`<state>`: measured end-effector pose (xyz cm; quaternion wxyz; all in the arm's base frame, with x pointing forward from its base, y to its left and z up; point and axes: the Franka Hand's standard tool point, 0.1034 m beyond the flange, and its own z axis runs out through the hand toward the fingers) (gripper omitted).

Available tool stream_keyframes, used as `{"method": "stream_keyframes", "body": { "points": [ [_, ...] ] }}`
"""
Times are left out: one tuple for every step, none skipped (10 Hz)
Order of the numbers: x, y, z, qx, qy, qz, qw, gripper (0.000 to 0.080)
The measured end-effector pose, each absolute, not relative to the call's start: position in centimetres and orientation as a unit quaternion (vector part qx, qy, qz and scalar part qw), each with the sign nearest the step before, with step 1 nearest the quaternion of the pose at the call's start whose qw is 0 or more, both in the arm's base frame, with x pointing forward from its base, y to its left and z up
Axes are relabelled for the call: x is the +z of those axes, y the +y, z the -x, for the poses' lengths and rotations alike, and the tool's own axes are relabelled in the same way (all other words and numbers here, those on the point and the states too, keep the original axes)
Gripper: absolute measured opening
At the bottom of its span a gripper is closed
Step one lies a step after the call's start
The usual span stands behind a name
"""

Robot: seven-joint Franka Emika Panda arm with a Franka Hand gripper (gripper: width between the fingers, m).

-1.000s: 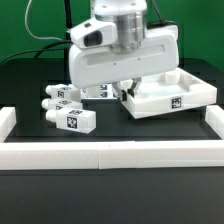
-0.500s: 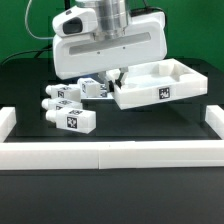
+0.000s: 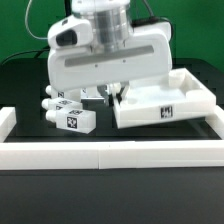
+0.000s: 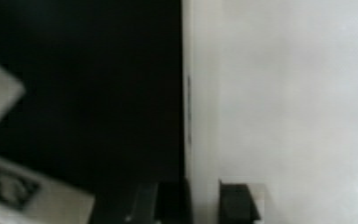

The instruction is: Assemble one leg

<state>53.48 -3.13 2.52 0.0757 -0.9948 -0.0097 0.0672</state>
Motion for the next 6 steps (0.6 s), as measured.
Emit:
{"method": "stream_keyframes", "body": {
  "points": [
    [1.67,-3.23,-54.26,0.067,-0.006,0.995,0.078,0.0055],
    [1.68,-3.18,-54.24,0.067,-0.007,0.995,0.078,0.0055],
    [1.64,-3.16,-54.18,0.068,-0.008,0.995,0.078,0.0055],
    [1.59,-3.16,-54.15,0.068,-0.008,0.995,0.079,0.0055],
    [1.58,-3.15,-54.14,0.068,-0.008,0.995,0.079,0.0055],
    [1.55,-3.15,-54.13,0.068,-0.008,0.995,0.079,0.0055]
  ]
}}
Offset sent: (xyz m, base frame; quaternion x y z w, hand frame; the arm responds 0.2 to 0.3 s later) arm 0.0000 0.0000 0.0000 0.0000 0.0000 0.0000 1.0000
